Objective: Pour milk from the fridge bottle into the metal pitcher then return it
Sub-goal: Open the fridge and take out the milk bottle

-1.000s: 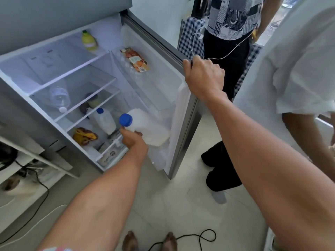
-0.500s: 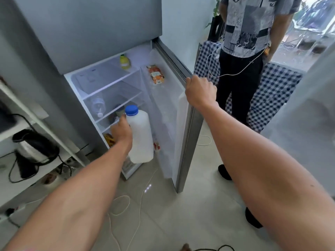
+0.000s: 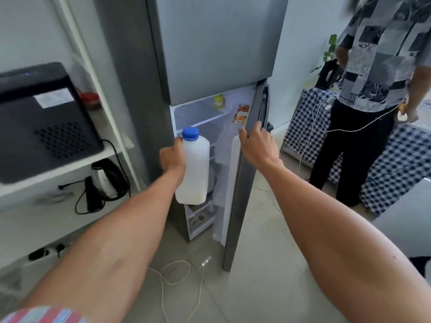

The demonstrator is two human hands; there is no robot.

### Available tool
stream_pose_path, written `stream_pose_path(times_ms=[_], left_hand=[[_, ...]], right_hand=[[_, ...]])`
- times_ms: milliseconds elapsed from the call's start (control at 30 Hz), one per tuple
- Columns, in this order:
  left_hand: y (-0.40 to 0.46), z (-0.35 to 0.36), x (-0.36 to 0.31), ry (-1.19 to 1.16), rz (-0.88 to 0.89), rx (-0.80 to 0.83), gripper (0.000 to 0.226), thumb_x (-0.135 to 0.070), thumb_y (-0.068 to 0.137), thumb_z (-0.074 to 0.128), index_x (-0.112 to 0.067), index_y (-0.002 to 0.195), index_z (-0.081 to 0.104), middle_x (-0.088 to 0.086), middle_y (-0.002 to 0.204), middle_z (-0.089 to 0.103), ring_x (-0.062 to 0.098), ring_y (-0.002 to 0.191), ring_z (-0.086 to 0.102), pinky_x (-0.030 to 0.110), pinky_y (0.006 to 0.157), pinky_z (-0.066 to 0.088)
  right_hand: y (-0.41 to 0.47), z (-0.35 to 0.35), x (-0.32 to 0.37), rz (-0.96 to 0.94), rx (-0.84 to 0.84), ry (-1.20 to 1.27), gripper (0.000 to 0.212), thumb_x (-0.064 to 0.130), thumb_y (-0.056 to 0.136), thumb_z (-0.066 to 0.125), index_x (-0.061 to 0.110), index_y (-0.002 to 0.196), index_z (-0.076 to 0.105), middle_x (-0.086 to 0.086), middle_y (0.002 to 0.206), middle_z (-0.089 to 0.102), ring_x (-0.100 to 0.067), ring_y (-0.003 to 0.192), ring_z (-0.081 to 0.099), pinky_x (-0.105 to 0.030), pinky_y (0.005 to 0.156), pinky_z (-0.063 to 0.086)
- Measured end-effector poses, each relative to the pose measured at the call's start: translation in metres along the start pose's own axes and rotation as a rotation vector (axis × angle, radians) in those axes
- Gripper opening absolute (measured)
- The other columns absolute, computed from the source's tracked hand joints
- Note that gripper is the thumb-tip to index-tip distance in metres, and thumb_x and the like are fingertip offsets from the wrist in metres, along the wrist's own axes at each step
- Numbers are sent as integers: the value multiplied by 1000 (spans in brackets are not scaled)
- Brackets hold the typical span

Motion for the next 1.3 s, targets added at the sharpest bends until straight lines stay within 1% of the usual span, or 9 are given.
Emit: stream_pose_path(times_ms=[100,167,300,400,500,600,700,1033,1300], left_hand=[[9,-20,-7,3,-17,-37,46,-57,68,58,-11,64,52,6,68,56,25,62,50,32,59,39],[15,-32,-12,-3,-17,-62,50,-61,63,56,-11,64,52,6,68,56,25,62,51,33,59,39],[26,-53,-25,-19,9,-141,41,-50,79,61,-12,67,50,5,69,53,23,62,47,32,59,38],[36,-66,-33,-23,27,-207,39,-44,84,62,-12,65,49,3,66,51,23,61,45,32,58,36],[42,-73,-41,-19,29,-234,40,-47,80,59,-14,61,45,1,62,48,23,59,43,32,58,34],[46,-75,-50,-26,47,-255,42,-49,73,58,-15,56,40,1,59,44,22,60,40,33,60,34],[53,-79,-55,-36,57,-296,40,-45,73,59,-16,57,37,2,58,43,22,62,39,34,60,33],[58,-78,-59,-11,60,-363,38,-48,69,54,-12,74,41,7,66,40,22,62,34,35,60,30],[57,-76,-52,-25,48,-410,38,-47,71,54,-11,73,41,9,68,39,23,63,32,35,60,28]], right_hand=[[-5,13,22,-95,-30,10,60,60,104,36,5,121,49,-17,116,63,-37,108,62,-40,68,44],[-6,19,36,-156,-38,24,54,58,105,38,7,114,52,-13,113,63,-34,106,61,-37,67,40],[-2,38,63,-301,-18,85,39,46,108,38,10,107,53,-4,110,60,-28,108,57,-34,70,42],[5,58,83,-377,67,137,35,38,110,38,10,118,57,-6,129,57,-26,130,46,-42,89,48],[15,76,101,-428,110,146,37,33,110,37,12,136,54,-5,150,48,-23,144,33,-45,104,46],[30,104,114,-463,210,93,50,36,112,31,16,157,36,-2,168,27,-23,157,14,-49,114,40],[43,133,124,-499,316,53,59,38,112,28,15,165,15,-2,173,6,-23,159,0,-48,122,29],[66,171,150,-589,481,-33,73,35,110,35,13,164,-9,0,170,-20,-23,157,-17,-52,117,33],[69,177,157,-630,536,-46,81,28,108,43,13,163,-14,-1,169,-24,-25,157,-18,-51,118,35]])
Point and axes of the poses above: each hand's wrist, its own y-axis towards the middle knuckle, its own z-axis out of the palm, x = y × z, the point moved 10 cm from there along y, towards the middle knuckle
